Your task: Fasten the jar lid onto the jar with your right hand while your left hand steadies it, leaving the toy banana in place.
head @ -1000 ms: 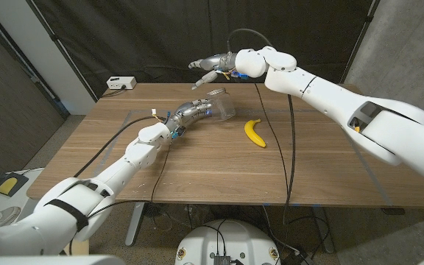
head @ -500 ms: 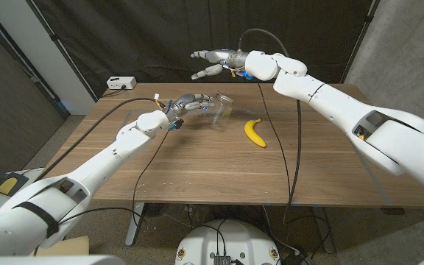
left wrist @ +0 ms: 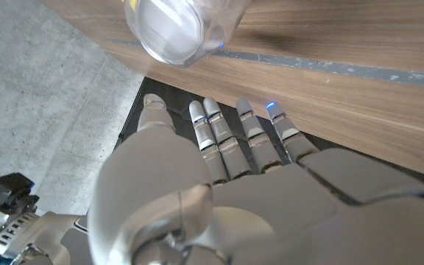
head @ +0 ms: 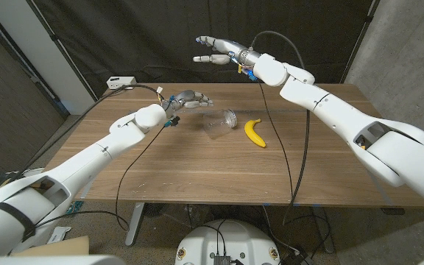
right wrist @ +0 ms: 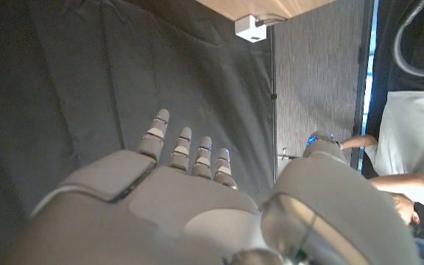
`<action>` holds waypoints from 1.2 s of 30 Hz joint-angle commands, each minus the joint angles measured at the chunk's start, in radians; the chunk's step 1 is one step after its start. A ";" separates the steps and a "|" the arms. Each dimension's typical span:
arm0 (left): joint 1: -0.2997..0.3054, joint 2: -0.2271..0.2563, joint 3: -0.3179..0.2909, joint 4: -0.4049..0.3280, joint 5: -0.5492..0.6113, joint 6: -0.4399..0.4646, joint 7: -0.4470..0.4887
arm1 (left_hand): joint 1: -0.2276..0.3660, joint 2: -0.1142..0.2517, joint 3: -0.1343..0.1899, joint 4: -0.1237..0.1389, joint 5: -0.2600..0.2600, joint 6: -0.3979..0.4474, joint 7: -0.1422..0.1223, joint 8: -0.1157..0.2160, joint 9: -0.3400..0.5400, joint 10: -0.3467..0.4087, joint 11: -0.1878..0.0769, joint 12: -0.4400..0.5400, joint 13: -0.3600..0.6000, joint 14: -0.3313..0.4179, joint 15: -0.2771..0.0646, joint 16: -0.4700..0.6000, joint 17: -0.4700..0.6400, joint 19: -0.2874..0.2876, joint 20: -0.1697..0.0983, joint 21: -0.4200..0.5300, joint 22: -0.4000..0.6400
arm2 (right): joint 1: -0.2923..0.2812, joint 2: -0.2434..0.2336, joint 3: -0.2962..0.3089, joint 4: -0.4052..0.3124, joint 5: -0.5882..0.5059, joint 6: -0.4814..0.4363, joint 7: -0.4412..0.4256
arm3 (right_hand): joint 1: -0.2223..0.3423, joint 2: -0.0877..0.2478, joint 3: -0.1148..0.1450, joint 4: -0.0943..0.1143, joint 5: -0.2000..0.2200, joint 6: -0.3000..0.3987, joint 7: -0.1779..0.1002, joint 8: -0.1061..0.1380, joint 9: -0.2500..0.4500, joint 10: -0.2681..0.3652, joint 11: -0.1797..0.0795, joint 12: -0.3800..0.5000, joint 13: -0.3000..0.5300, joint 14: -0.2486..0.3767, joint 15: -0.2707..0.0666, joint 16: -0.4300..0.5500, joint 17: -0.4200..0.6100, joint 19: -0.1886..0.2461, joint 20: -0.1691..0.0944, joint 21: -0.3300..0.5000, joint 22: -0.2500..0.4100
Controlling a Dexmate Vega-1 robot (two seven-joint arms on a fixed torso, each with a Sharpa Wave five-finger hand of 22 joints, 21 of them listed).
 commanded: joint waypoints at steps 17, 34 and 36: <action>0.235 -0.029 -0.212 -0.032 -0.256 -0.300 0.128 | -0.274 0.018 -0.083 0.093 0.018 -0.784 0.009 -0.212 -0.001 -0.805 0.178 -0.146 0.011 -0.588 0.096 -0.115 -0.007 -0.364 0.038 -0.134 -0.022 | -0.027 0.091 0.163 0.302 0.562 0.252 0.240 | -0.042 -0.007 -0.022 0.002 0.008 0.093 -0.020 0.012 -0.027 0.121 -0.020 0.004 -0.025 0.109 -0.061 0.017 -0.030 0.235 -0.048 0.048 -0.004; 0.362 -0.040 -0.300 -0.070 -0.327 -0.505 0.137 | -0.302 0.028 -0.089 0.107 0.018 -0.780 0.006 -0.198 -0.003 -0.815 0.187 -0.131 0.009 -0.623 0.092 -0.109 -0.009 -0.383 0.029 -0.144 -0.024 | -0.143 0.094 0.236 0.269 0.727 0.132 0.188 | -0.060 -0.001 -0.028 0.005 -0.001 0.153 0.002 0.021 -0.039 0.167 0.028 -0.001 -0.037 0.144 -0.033 0.014 -0.036 0.298 -0.028 0.044 -0.007; 0.381 -0.031 -0.310 -0.078 -0.331 -0.496 0.143 | -0.303 0.030 -0.088 0.108 0.018 -0.780 0.006 -0.198 -0.003 -0.815 0.187 -0.131 0.009 -0.625 0.091 -0.109 -0.009 -0.383 0.029 -0.144 -0.024 | -0.173 0.094 0.233 0.222 0.722 0.129 0.157 | -0.062 0.000 -0.028 0.005 -0.002 0.148 0.004 0.017 -0.040 0.160 0.028 -0.007 -0.038 0.144 -0.038 0.013 -0.036 0.298 -0.030 0.041 -0.007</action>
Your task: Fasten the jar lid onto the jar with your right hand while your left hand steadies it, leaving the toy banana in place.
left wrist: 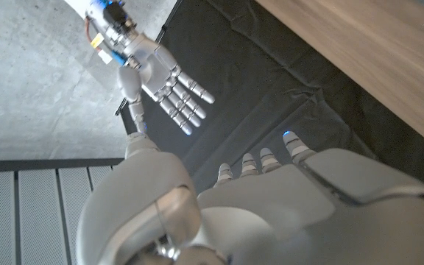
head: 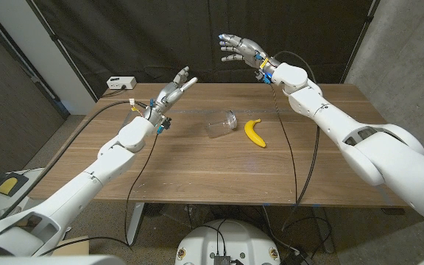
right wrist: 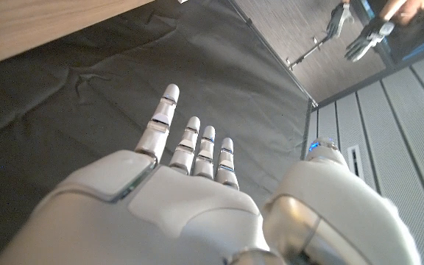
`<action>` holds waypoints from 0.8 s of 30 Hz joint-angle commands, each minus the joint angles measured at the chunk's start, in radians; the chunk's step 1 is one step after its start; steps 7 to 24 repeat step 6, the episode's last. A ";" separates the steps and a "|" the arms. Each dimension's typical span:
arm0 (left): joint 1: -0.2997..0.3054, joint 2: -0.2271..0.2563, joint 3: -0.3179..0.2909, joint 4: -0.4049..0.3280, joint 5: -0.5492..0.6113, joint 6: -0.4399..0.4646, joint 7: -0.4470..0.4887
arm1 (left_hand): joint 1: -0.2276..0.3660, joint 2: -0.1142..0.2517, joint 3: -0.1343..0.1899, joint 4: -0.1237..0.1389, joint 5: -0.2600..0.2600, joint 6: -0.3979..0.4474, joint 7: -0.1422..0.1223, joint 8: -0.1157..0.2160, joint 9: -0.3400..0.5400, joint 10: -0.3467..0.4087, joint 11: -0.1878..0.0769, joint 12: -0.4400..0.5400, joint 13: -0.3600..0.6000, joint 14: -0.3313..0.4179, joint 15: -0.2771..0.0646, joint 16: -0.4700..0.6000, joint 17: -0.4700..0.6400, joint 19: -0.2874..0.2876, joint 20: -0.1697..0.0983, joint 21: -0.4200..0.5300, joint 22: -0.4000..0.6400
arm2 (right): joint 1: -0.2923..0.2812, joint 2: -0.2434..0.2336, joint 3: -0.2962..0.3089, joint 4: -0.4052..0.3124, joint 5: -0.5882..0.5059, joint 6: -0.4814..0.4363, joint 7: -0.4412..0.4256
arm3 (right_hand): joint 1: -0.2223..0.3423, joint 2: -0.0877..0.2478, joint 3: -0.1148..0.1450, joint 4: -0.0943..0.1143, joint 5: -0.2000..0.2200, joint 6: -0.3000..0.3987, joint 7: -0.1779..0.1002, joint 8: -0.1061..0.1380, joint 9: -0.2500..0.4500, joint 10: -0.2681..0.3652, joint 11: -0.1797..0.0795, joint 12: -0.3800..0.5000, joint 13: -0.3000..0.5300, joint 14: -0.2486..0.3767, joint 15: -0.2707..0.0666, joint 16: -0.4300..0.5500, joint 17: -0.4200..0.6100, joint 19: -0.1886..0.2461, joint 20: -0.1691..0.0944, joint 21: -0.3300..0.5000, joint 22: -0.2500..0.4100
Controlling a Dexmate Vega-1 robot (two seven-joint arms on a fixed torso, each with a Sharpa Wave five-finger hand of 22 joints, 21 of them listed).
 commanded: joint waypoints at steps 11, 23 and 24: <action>0.151 0.030 -0.101 -0.034 -0.121 -0.118 -0.022 | -0.021 0.018 0.000 0.017 0.007 -0.037 0.006 -0.004 0.001 -0.053 0.024 0.002 0.002 -0.056 0.000 0.003 -0.001 -0.080 -0.004 -0.012 0.002 | -0.138 0.020 0.026 -0.195 0.071 -0.056 -0.170 | -0.008 0.005 -0.005 -0.004 -0.007 -0.028 -0.008 -0.018 -0.002 -0.023 -0.015 -0.026 -0.004 0.003 -0.007 -0.009 -0.001 0.008 -0.009 -0.013 0.001; 0.151 0.030 -0.101 -0.034 -0.121 -0.118 -0.022 | -0.021 0.018 0.000 0.017 0.007 -0.037 0.006 -0.004 0.001 -0.053 0.024 0.002 0.002 -0.056 0.000 0.003 -0.001 -0.080 -0.004 -0.012 0.002 | -0.138 0.020 0.026 -0.195 0.071 -0.056 -0.170 | -0.008 0.005 -0.005 -0.004 -0.007 -0.028 -0.008 -0.018 -0.002 -0.023 -0.015 -0.026 -0.004 0.003 -0.007 -0.009 -0.001 0.008 -0.009 -0.013 0.001; 0.151 0.030 -0.101 -0.034 -0.121 -0.118 -0.022 | -0.021 0.018 0.000 0.017 0.007 -0.037 0.006 -0.004 0.001 -0.053 0.024 0.002 0.002 -0.056 0.000 0.003 -0.001 -0.080 -0.004 -0.012 0.002 | -0.138 0.020 0.026 -0.195 0.071 -0.056 -0.170 | -0.008 0.005 -0.005 -0.004 -0.007 -0.028 -0.008 -0.018 -0.002 -0.023 -0.015 -0.026 -0.004 0.003 -0.007 -0.009 -0.001 0.008 -0.009 -0.013 0.001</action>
